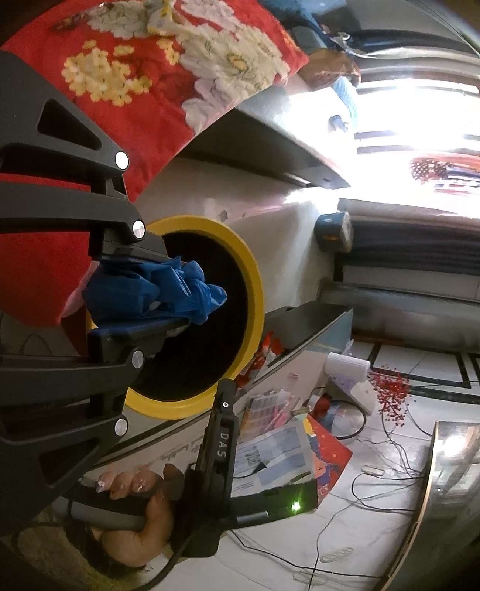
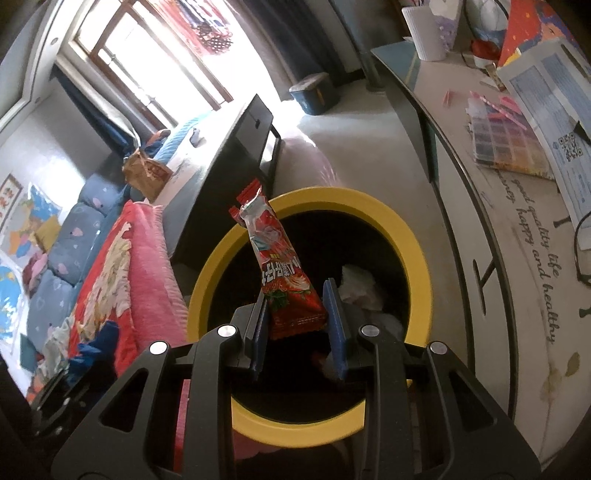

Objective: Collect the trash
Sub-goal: 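Carry the blue cloth and red chip bag with both tools over the yellow bin, then open both tools to drop the cloth and chip bag into the bin, then move both open tools back over the remaining wrappers on the bedspread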

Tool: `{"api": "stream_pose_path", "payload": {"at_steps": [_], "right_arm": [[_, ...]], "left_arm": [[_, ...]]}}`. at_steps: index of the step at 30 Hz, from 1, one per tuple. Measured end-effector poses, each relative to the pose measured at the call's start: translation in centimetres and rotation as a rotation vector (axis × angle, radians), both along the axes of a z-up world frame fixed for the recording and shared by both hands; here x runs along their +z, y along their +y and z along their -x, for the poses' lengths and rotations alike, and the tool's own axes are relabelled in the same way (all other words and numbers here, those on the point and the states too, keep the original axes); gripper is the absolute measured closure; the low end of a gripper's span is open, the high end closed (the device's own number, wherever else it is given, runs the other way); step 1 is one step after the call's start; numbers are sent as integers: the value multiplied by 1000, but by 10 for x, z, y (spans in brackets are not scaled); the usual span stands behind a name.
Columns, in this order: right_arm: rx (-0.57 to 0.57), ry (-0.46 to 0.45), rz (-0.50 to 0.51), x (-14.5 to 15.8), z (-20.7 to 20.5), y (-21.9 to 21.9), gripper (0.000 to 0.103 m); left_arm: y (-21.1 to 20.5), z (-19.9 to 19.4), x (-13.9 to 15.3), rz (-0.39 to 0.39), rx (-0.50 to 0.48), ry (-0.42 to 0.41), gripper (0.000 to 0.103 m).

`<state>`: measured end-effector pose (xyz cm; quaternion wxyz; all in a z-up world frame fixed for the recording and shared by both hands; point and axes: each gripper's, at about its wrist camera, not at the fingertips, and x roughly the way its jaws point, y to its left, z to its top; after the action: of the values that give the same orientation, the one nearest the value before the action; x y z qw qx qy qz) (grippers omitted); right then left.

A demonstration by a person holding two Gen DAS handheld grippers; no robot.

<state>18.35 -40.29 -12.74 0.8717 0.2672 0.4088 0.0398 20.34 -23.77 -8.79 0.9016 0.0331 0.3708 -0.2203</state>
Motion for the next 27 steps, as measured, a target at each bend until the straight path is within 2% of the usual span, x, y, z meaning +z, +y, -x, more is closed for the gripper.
{"api": "stream_pose_path", "payload": {"at_steps": [7,9,11,13,14,16,18,23,27], "right_arm": [[-12,25,-14,-8,-1,-5,79],[-20,28,-23,-9,-2,-6,71],[-26,25,-21,-9,-1,-7,58],[-33,18,-17,-7,0,-7,54],[-38,16,-13,-5,1,-8,53],[-47,5,-5,-2,2,-8,49],[-47,-15,9,3,3,-6,47],[-21,-75,67,20,6,8,41],[19,-124,98,33,8,23,40]], "left_arm": [[-12,-16,-22,-2,-10,52,79],[-16,-22,-27,-3,-17,72,76],[-18,-26,-31,-1,-12,82,67],[-19,-27,-32,11,-10,82,44],[-19,-26,-31,18,-11,78,39],[-15,-24,-29,18,3,67,22],[-9,-21,-25,32,16,58,13],[11,-16,-13,51,74,25,9],[31,-11,-5,55,113,-1,9]]}}
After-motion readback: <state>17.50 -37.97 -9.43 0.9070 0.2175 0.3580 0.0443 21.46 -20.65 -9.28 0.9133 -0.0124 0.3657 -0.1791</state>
